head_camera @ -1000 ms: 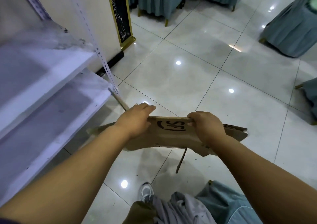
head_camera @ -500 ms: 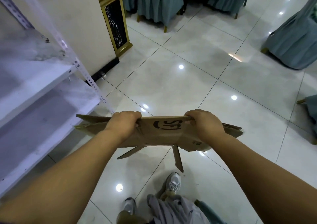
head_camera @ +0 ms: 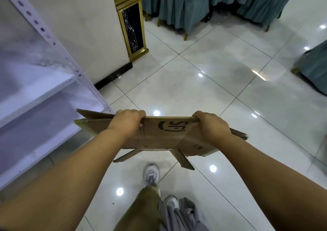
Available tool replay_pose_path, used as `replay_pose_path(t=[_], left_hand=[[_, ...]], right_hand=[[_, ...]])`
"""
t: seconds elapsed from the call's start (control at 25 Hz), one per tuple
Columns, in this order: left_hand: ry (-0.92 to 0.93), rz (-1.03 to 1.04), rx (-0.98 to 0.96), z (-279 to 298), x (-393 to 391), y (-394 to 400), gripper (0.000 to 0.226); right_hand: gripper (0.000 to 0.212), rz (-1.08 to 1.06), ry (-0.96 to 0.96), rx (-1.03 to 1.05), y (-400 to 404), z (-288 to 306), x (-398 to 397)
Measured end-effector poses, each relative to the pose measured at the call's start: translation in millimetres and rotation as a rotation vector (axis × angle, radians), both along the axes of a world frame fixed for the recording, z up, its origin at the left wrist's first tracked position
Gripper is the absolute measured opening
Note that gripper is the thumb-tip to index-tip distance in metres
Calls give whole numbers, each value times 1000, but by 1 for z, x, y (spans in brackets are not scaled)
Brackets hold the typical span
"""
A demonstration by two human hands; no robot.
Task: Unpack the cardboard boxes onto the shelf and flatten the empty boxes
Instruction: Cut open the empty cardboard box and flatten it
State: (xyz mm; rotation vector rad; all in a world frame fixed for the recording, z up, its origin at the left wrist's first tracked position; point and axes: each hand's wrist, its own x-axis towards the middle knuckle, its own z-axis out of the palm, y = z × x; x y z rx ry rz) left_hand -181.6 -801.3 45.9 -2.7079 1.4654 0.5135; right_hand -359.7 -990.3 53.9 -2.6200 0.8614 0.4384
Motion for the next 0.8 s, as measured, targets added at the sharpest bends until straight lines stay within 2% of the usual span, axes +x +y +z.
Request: replay_pose_path(t=[0.12,0.48,0.8], left_hand=[[28,4,11,0,29,-20,13],[95,42,2,5,141,-95,8],[119,140,-18,-9,198,-162,8]], right_hand=[[28,-4,-3,46,-23,4,28],[24,43,-7,9,-106,12,138],[22,155,-2,5,-193,3,216]])
